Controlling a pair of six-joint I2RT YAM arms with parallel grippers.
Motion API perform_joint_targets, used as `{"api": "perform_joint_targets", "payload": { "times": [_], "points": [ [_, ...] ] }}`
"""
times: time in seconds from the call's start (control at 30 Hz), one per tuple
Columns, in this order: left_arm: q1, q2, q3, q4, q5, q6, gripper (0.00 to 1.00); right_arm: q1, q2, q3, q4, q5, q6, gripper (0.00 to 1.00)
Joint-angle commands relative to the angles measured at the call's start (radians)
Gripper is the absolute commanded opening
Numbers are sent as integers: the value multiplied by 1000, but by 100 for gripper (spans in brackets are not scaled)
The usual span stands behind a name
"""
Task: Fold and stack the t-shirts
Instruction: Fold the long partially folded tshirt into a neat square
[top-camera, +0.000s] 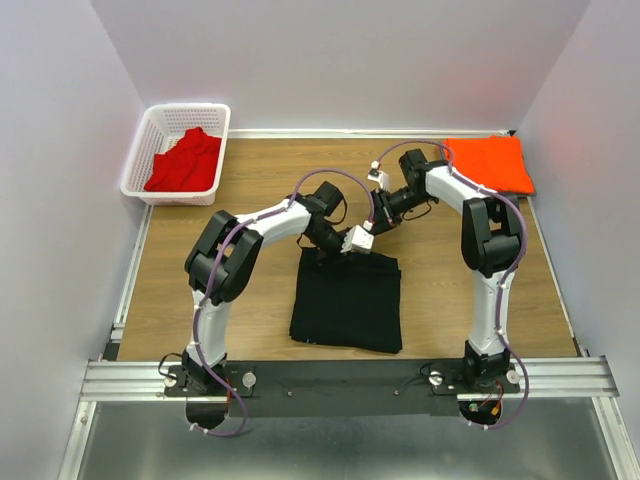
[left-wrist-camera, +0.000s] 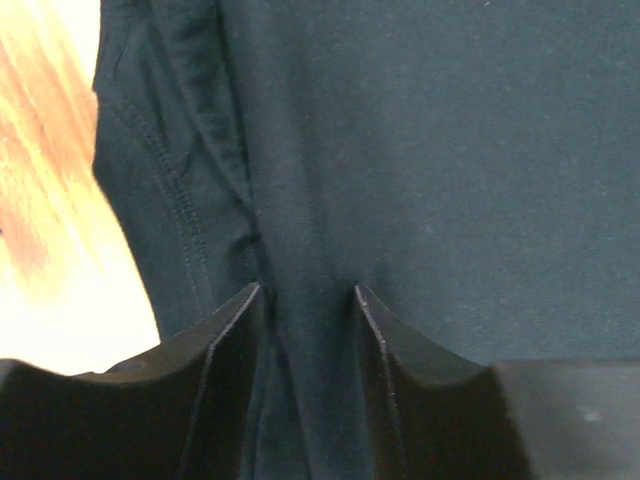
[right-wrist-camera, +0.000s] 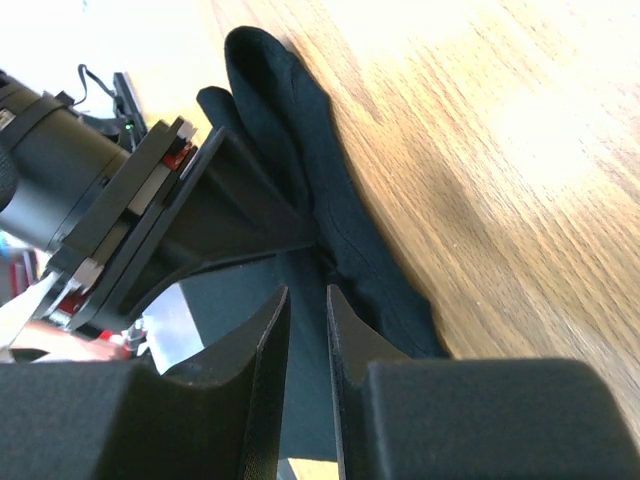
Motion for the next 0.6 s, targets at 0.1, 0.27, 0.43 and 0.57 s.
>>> {"api": "perform_joint_targets", "payload": {
  "times": [0.1, 0.27, 0.43, 0.57],
  "points": [
    [-25, 18, 3, -38, 50, 28, 39, 9, 35, -26, 36, -64, 24, 28],
    [-28, -28, -13, -7, 44, 0, 20, 26, 33, -47, 45, -67, 21, 27],
    [-31, -112, -38, 13, 0, -3, 6, 64, 44, -59, 56, -88, 17, 27],
    [-42, -160, -56, 5, -26, 5, 0, 99, 73, -66, 57, -113, 12, 27]
  ]
}}
